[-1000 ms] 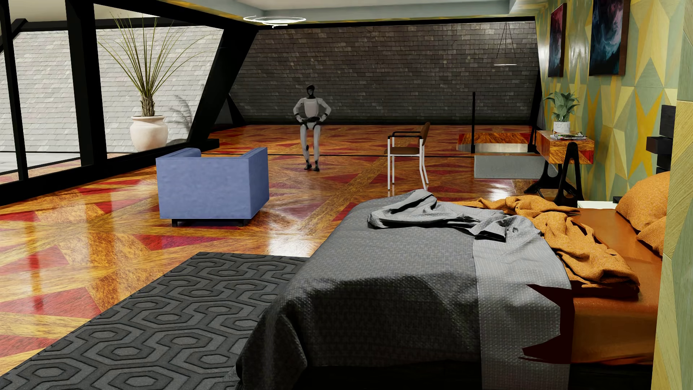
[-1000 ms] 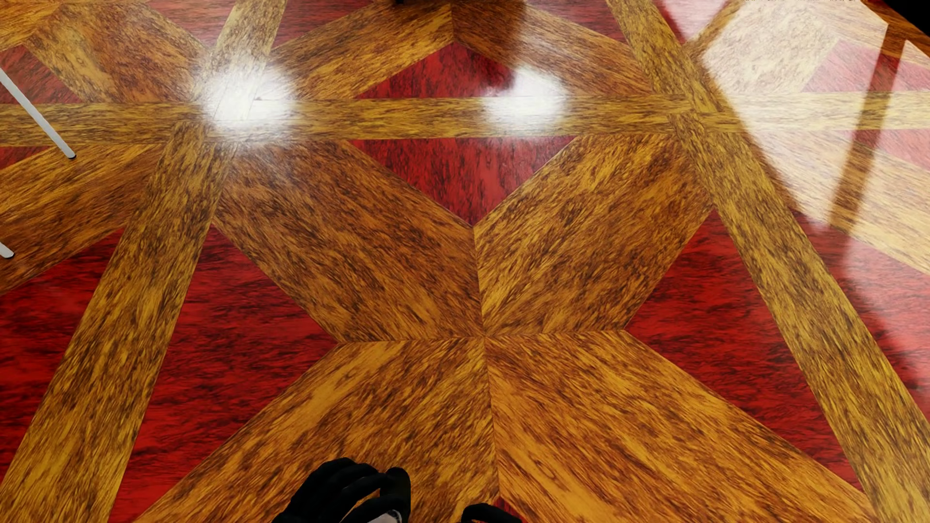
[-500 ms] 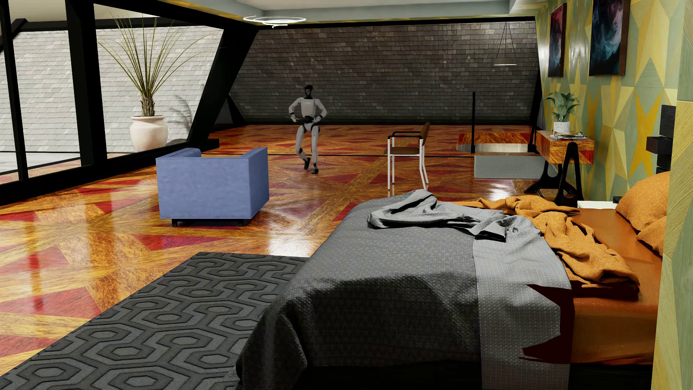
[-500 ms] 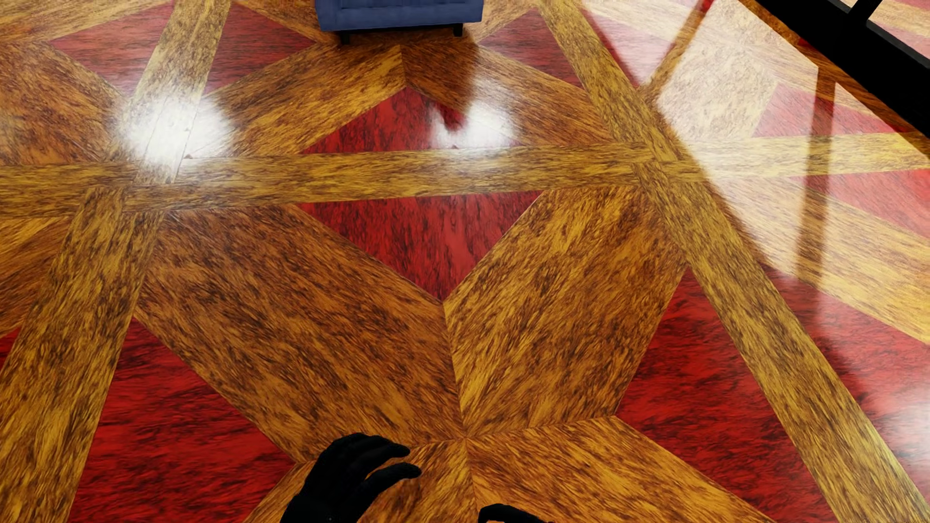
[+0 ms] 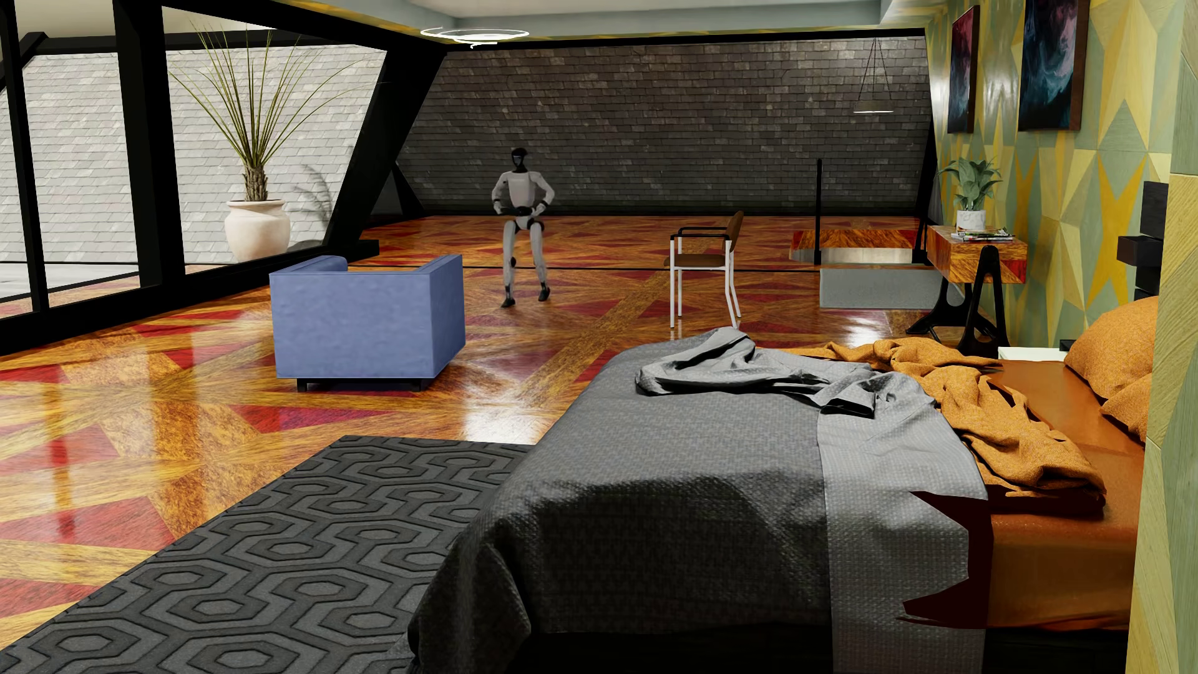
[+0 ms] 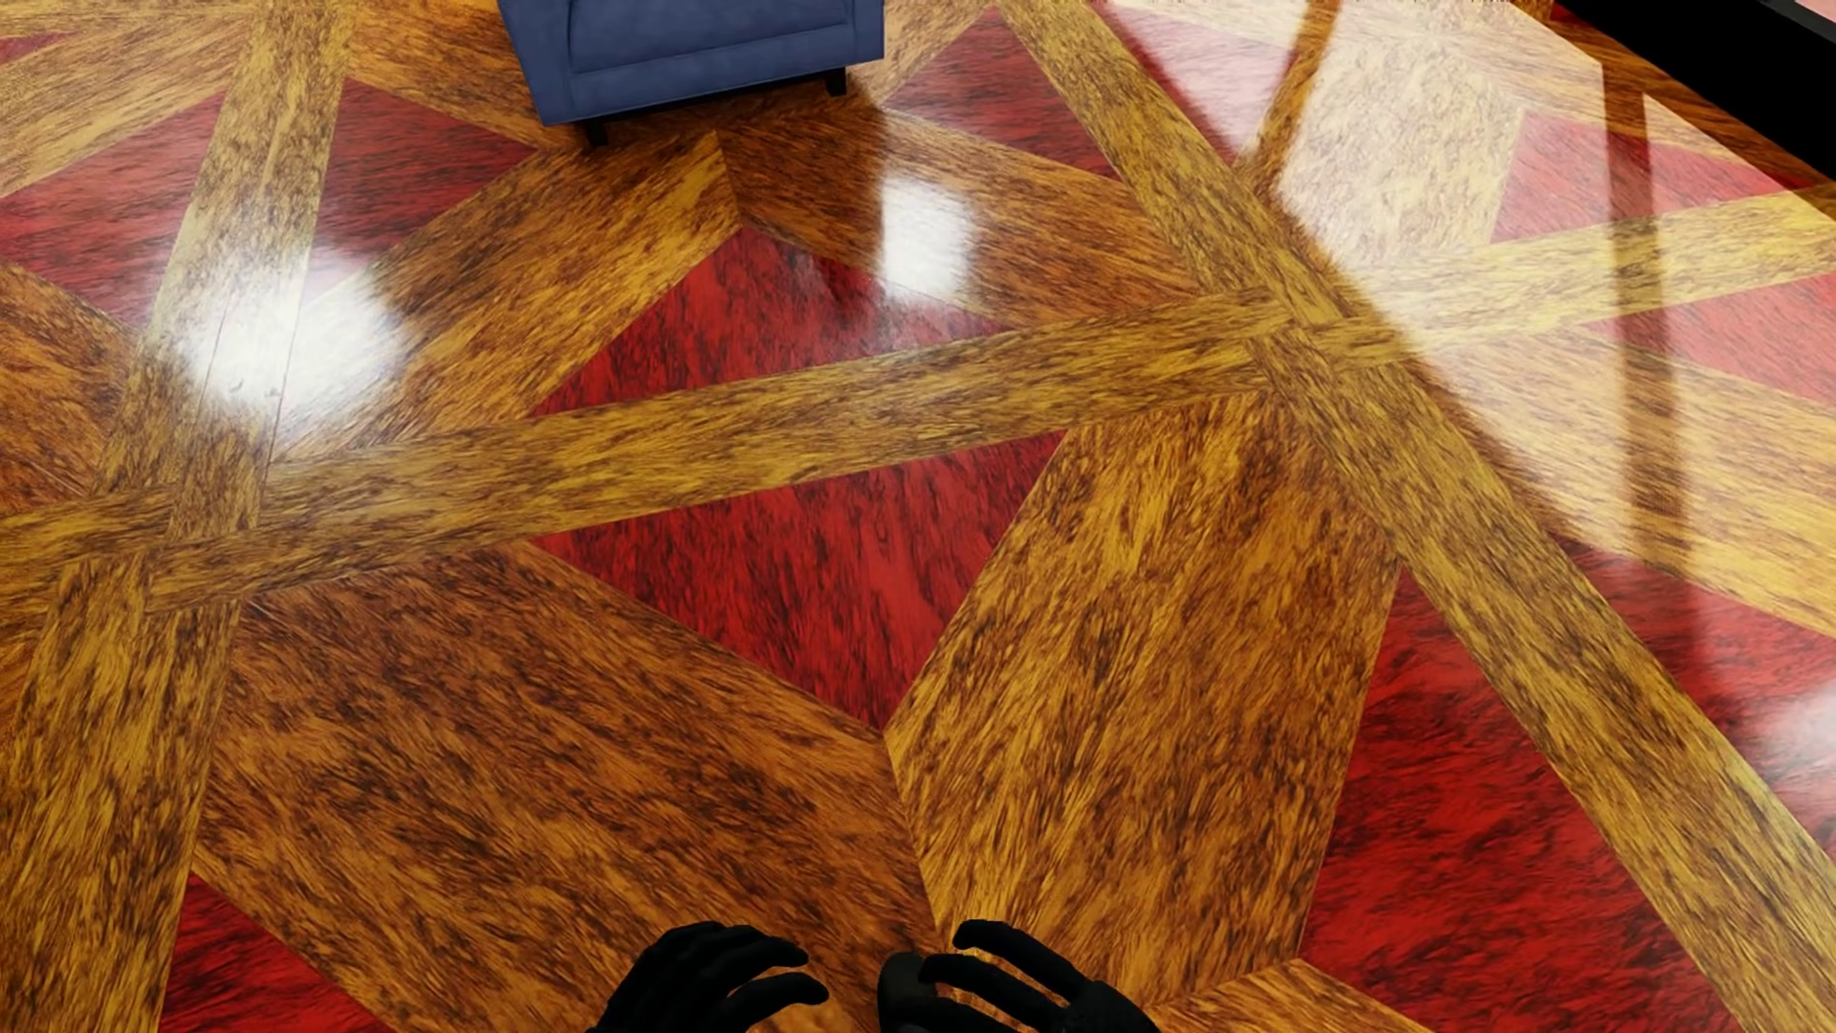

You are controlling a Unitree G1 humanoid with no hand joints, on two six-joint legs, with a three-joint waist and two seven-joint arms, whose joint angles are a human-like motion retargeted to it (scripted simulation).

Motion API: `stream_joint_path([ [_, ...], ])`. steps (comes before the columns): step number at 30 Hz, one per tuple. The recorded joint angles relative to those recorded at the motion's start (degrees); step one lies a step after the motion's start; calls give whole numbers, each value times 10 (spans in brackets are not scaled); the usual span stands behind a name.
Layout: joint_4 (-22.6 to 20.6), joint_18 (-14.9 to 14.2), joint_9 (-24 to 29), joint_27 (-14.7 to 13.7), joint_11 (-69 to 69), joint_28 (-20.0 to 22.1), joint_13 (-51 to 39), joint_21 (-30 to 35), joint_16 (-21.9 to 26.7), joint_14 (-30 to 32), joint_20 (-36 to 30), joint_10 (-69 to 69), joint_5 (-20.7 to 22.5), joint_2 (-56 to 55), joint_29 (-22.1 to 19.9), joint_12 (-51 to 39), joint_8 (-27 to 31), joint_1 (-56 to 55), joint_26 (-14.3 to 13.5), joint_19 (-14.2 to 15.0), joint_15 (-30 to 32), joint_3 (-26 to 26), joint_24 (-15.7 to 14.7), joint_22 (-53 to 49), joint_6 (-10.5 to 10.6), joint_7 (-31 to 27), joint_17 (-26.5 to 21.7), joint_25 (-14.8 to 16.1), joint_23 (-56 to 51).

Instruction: Approach the armchair

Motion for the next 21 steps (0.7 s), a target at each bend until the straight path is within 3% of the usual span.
stream_joint_path([
  [2, 29, -47, -2, -12, 14, 0, -1, -9, 2, 90, 8, 72, 11, 27, -21, -2, -20, -14, 1, -8, -37, -2, 12, 20, 25, -18, 15, -17, 5],
  [5, 85, -135, 2, -20, 44, -2, 1, 4, 55, 243, -27, 314, 23, 65, 13, -14, -60, -120, 4, -28, -97, -5, 30, 46, 58, -44, 21, -6, 9],
  [6, 117, -142, 5, -25, 56, -3, -5, 14, 70, 301, -40, 398, 28, 75, 10, -23, -77, -165, 5, -34, -118, -7, 31, 46, 69, -38, 23, 1, 6],
  [7, 140, -143, 9, -28, 66, -1, -16, 28, 76, 312, -47, 463, 35, 89, -7, -30, -91, -212, 5, -37, -138, -8, 27, 40, 80, -47, 25, 7, 6],
  [9, 150, -142, 15, -26, 82, 0, -38, 51, 74, 209, -36, 528, 44, 120, -24, -35, -111, -291, 2, -39, -176, -7, 17, 13, 97, -79, 32, 18, -3],
  [12, 147, -99, 20, -9, 102, 0, -27, 83, 90, 59, -13, 452, 47, 168, -24, -30, -111, -365, 7, -38, -229, 8, 47, -12, 104, -100, 34, 38, -1],
  [13, 149, -69, 20, -6, 102, 0, -29, 97, 88, 33, -4, 395, 46, 184, -24, -24, -106, -383, 10, -37, -242, 15, 58, -15, 103, -96, 30, 48, 7],
  [15, 155, -42, 20, -1, 87, 0, -42, 118, 72, 28, 16, 255, 44, 217, -24, -11, -100, -410, 10, -35, -259, 25, 64, -21, 98, -72, 25, 57, 14],
  [18, 140, -61, 16, 3, 52, 0, -50, 125, 41, 105, 52, -1, 39, 265, -24, 3, -91, -411, 1, -31, -271, 32, 71, -32, 86, -39, 26, 66, 11],
  [20, 119, -117, 13, 10, 44, 0, -46, 121, 34, 85, 68, -76, 39, 297, -24, 6, -83, -417, -10, -26, -280, 35, 87, -36, 77, -68, 26, 71, 9],
  [21, 108, -89, 11, 14, 37, 0, -41, 116, 28, 121, 71, -74, 35, 314, -24, 3, -80, -413, -14, -22, -282, 36, 91, -39, 72, -78, 24, 72, 9],
])
